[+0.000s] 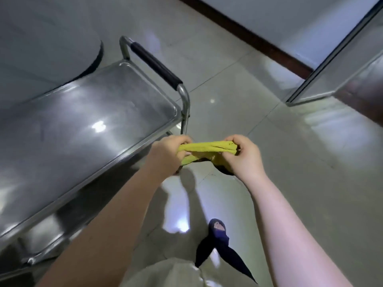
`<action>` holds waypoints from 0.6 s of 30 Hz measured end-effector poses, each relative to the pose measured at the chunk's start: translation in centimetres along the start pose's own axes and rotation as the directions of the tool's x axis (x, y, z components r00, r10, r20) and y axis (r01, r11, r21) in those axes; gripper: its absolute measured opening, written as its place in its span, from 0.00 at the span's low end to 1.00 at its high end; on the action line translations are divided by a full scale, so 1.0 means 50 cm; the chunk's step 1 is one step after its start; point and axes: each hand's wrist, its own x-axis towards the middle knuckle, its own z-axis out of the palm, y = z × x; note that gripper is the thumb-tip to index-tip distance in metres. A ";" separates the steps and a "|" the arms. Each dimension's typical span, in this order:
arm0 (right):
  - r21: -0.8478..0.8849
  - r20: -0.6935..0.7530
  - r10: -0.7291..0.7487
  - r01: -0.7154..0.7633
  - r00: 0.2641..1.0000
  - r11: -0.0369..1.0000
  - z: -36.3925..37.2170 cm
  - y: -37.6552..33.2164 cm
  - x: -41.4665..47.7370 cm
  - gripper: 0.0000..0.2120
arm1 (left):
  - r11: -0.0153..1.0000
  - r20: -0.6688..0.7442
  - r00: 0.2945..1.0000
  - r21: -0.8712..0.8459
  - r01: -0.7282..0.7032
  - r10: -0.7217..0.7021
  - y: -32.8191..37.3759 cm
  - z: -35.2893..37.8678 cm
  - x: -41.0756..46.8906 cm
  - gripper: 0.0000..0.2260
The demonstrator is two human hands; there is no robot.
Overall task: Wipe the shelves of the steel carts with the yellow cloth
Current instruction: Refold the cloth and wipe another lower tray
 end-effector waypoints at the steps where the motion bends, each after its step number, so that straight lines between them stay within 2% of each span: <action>1: 0.022 -0.030 0.015 -0.014 0.999 1.000 -0.039 0.011 0.019 0.14 | 1.000 0.009 1.000 0.002 -0.026 0.026 0.025 0.015 0.032 0.10; 5: 0.095 -0.038 0.004 0.000 0.999 0.995 -0.186 0.054 0.119 0.14 | 0.986 0.090 0.995 -0.165 -0.023 0.038 0.119 0.053 0.166 0.10; 8: 0.141 0.005 -0.029 0.028 1.000 0.990 -0.285 0.066 0.214 0.17 | 0.923 -0.035 0.994 -0.375 0.087 -0.108 0.184 0.070 0.255 0.13; 11: 0.197 0.024 -0.051 0.045 0.998 0.979 -0.357 0.078 0.321 0.13 | 0.840 -0.168 0.962 -0.534 0.095 -0.215 0.221 0.100 0.344 0.18; 15: 0.229 0.026 -0.084 0.076 0.996 0.970 -0.381 0.073 0.470 0.15 | 0.836 -0.298 0.924 -0.547 0.041 -0.240 0.236 0.110 0.465 0.17; 18: 0.258 0.051 -0.064 0.049 0.997 0.965 -0.350 0.067 0.593 0.15 | 0.881 -0.366 0.898 -0.470 0.048 -0.244 0.220 0.090 0.563 0.20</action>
